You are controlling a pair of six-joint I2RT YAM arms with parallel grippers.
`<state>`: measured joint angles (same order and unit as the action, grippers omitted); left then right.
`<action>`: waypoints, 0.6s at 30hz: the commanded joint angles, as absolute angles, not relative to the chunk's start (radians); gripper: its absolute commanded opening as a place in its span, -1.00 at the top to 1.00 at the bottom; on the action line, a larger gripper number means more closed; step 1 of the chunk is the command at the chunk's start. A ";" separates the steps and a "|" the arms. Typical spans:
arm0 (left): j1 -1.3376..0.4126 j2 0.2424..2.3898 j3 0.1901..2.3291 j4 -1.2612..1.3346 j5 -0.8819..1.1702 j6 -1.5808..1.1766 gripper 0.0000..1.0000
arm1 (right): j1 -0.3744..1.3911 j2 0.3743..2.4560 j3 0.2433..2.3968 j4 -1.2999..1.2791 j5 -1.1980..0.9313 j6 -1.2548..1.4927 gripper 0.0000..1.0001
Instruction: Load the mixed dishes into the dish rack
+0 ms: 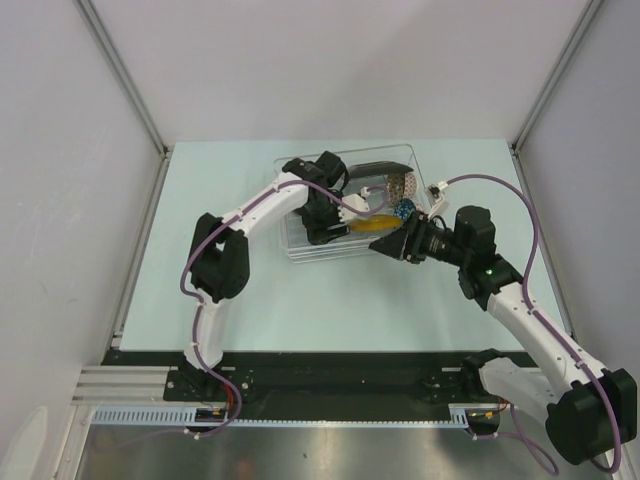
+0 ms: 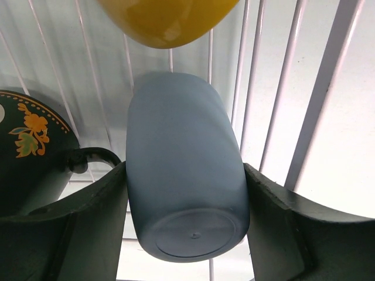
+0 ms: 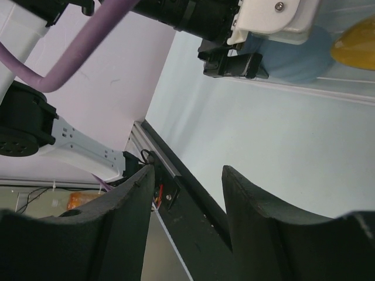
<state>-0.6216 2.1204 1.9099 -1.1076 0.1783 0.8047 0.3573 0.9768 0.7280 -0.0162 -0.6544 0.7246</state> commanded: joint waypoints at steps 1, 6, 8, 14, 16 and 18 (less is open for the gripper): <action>-0.627 2.128 1.959 -1.123 0.173 0.819 -0.13 | 0.362 0.963 0.718 0.032 -0.664 0.736 -0.09; -0.627 2.108 1.924 -1.074 0.167 0.810 -0.83 | 0.364 0.963 0.716 0.035 -0.667 0.735 -0.09; -0.627 2.092 1.919 -1.056 0.166 0.807 -0.87 | 0.367 0.962 0.716 0.029 -0.666 0.733 -0.09; -0.627 2.042 1.921 -1.014 0.160 0.796 -0.99 | 0.377 0.966 0.715 0.029 -0.646 0.742 -0.29; -0.627 2.033 1.928 -1.014 0.164 0.793 -0.99 | 0.377 0.965 0.715 0.034 -0.646 0.747 -0.30; -0.627 2.016 1.930 -1.019 0.167 0.789 -0.99 | 0.377 0.965 0.716 0.034 -0.649 0.746 -0.31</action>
<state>-0.6216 2.1109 1.9133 -1.0370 0.1562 0.8024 0.3721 0.9768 0.7158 -0.0082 -0.6514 0.7353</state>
